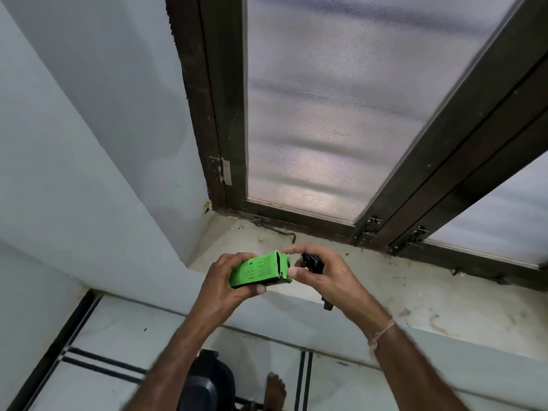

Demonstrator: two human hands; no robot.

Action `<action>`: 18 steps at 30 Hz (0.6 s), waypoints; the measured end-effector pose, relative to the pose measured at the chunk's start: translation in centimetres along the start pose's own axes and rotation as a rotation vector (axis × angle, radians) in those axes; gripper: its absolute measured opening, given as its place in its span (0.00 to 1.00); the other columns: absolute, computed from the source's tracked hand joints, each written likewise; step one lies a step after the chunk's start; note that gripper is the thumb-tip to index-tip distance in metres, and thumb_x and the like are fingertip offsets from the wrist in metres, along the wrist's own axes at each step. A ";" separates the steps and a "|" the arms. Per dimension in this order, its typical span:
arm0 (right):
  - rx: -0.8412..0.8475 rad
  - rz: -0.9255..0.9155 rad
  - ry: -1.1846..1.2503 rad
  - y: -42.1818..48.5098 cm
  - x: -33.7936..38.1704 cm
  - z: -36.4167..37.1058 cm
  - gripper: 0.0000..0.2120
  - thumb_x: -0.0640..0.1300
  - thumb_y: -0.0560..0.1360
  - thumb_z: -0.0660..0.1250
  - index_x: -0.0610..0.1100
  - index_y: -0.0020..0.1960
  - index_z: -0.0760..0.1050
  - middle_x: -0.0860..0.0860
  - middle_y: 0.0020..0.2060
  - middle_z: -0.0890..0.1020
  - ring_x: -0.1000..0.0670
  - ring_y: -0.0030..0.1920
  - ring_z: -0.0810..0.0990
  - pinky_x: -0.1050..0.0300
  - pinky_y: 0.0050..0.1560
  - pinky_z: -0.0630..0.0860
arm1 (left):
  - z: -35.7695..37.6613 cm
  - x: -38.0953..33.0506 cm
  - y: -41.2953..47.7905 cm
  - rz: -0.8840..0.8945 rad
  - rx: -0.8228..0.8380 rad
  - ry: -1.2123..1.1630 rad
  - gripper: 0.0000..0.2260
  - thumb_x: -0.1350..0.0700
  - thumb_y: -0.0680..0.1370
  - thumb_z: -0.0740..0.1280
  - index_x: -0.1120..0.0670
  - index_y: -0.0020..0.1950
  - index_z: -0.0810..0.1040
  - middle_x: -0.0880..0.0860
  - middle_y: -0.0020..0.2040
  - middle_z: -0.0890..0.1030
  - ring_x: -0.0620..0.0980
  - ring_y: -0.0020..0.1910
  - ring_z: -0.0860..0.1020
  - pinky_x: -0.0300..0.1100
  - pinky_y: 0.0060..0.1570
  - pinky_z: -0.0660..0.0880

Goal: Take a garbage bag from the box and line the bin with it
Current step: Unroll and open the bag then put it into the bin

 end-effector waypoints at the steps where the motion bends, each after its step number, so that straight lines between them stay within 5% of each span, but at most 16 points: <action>1: 0.010 0.001 -0.020 0.1 0.0 0.1 0.14 0.44 0.77 0.77 0.54 0.61 0.84 0.51 0.42 0.81 0.55 0.44 0.80 0.57 0.51 0.82 | 0.0 0.0 0.0 0.001 0.007 0.012 0.28 0.42 0.63 0.80 0.41 0.62 0.81 0.45 0.56 0.79 0.46 0.60 0.76 0.42 0.57 0.74; 7: 0.070 -0.026 -0.080 0.7 -0.1 0.1 0.10 0.42 0.75 0.78 0.47 0.55 0.83 0.51 0.41 0.81 0.57 0.40 0.79 0.63 0.42 0.77 | 0.0 0.3 -0.1 0.012 0.065 0.042 0.27 0.38 0.63 0.78 0.35 0.62 0.79 0.42 0.57 0.77 0.45 0.61 0.76 0.41 0.57 0.74; 11: 0.143 -0.021 -0.143 0.8 -0.2 0.3 0.07 0.41 0.76 0.77 0.42 0.52 0.82 0.38 0.48 0.84 0.43 0.44 0.82 0.52 0.46 0.82 | 0.2 0.3 -0.1 0.018 0.096 0.057 0.27 0.35 0.62 0.77 0.32 0.60 0.77 0.42 0.58 0.77 0.45 0.62 0.75 0.43 0.60 0.74; 15: 0.156 0.024 -0.072 0.9 -0.5 0.2 0.07 0.42 0.79 0.74 0.38 0.48 0.81 0.45 0.40 0.84 0.53 0.41 0.82 0.62 0.45 0.78 | 0.3 0.2 0.0 0.024 0.123 0.092 0.28 0.36 0.63 0.77 0.36 0.63 0.79 0.41 0.57 0.77 0.47 0.62 0.75 0.45 0.60 0.74; 18: 0.133 0.053 -0.028 0.8 -0.9 0.1 0.09 0.45 0.80 0.72 0.38 0.48 0.81 0.33 0.46 0.83 0.37 0.45 0.81 0.49 0.49 0.75 | 0.4 0.0 0.2 0.034 0.125 0.113 0.28 0.41 0.65 0.80 0.37 0.64 0.79 0.40 0.58 0.77 0.47 0.63 0.74 0.42 0.58 0.73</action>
Point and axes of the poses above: each hand's wrist, its own y-axis towards the middle knuckle, its own z-axis out of the palm, x = y × z, the point moved 6 cm from there along y, towards the middle knuckle
